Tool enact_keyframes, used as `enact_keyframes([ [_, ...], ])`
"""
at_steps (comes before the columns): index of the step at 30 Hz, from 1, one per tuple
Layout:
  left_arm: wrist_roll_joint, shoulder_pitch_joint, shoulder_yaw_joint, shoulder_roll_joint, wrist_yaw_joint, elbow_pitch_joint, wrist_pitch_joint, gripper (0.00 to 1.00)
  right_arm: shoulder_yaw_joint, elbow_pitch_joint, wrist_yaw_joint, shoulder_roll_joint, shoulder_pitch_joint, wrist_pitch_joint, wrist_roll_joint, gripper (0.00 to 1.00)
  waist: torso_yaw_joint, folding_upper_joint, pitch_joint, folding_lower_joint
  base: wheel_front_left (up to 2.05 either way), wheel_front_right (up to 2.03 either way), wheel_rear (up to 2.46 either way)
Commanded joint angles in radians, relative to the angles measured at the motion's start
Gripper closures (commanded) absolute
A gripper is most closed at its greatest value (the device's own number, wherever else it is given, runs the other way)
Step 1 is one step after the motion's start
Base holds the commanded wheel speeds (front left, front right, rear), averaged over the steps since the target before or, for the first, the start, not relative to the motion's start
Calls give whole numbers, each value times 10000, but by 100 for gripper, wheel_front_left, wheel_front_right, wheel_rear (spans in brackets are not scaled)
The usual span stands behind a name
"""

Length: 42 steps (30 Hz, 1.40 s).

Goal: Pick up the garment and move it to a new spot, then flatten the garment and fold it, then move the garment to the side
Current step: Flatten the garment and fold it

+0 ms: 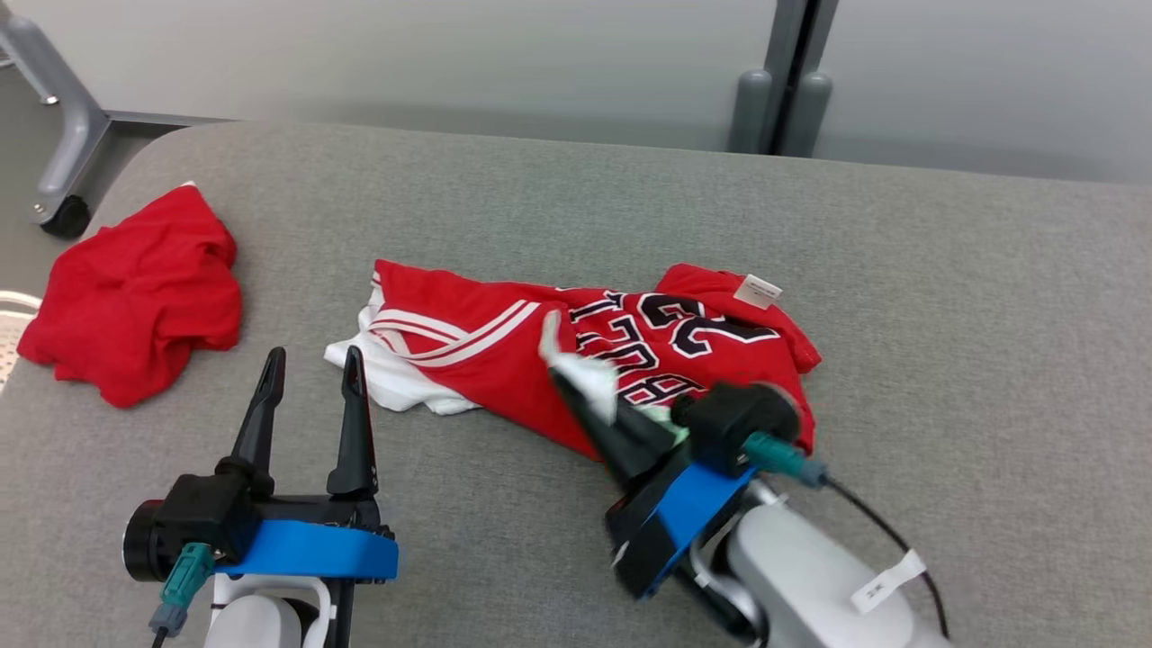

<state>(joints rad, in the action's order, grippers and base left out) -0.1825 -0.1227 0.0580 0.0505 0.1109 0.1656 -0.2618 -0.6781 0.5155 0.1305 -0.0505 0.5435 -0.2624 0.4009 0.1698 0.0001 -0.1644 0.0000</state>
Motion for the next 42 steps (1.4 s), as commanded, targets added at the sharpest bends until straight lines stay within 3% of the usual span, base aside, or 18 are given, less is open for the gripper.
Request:
enact_keyframes([
  [1,-16,-39,-4,-4,-44,-8,-48,0,-459,-260,5,-11,-87,-37,252,100,115,-1,-14,0,0,0,0],
  [7,-15,15,-77,-4,-49,-22,-48,0,-2545,-855,5,-16,59,-38,1216,100,561,-1,-65,0,0,0,0],
  [15,-123,129,-197,-5,-87,-47,-48,0,-4446,-948,5,-15,272,-38,2467,100,880,-1,-126,0,0,0,0],
  [16,-126,143,-214,-5,-94,-54,-48,0,-4589,-988,5,-11,296,-37,2548,63,866,-1,-129,0,0,0,0],
  [17,-126,143,-214,-5,-94,-54,-48,0,-4589,-988,5,-11,296,-37,2548,63,866,-1,-129,0,0,0,0],
  [18,-126,164,-235,-5,-108,-59,-48,0,-4756,-1025,5,-8,282,-37,2627,0,835,-1,-124,0,0,0,0],
  [21,-111,170,-243,-17,-131,-57,-48,0,-4938,-1118,11,19,365,-39,2744,0,666,-1,-90,0,0,0,0],
  [28,-4,196,-327,-7,-116,-95,-48,0,-3418,-1045,5,-56,208,-37,2127,0,102,-1,93,0,0,0,0],
  [34,45,336,-422,-4,-92,-150,-48,0,-613,-494,5,-37,-309,-37,643,0,-318,-1,203,0,0,0,0],
  [42,45,402,-432,-1,-68,-208,-48,0,2680,-164,5,-707,-1329,-37,-858,0,-536,-1,155,0,0,0,0],
])
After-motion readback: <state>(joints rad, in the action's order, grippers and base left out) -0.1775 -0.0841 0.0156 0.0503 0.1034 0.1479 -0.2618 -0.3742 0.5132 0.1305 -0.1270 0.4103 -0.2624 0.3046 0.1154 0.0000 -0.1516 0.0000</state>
